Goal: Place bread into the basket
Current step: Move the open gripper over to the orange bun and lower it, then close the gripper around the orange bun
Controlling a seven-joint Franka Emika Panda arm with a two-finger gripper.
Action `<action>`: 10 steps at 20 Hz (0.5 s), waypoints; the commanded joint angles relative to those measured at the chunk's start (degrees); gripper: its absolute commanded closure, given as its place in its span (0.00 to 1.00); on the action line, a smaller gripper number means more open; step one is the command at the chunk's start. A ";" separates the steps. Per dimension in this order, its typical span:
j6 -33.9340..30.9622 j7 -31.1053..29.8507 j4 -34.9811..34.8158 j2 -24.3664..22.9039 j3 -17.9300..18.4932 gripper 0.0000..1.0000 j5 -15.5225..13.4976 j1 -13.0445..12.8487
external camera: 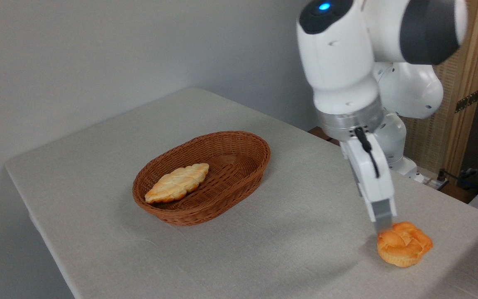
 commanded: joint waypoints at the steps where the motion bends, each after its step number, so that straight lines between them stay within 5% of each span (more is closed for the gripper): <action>1: 2.01 3.94 -1.01 -1.27 3.82 0.00 1.48 -0.63; 4: 2.72 5.88 -1.19 -0.92 6.29 0.00 3.93 -1.24; 10: 8.15 5.88 -3.56 -0.04 10.59 0.00 4.21 -2.81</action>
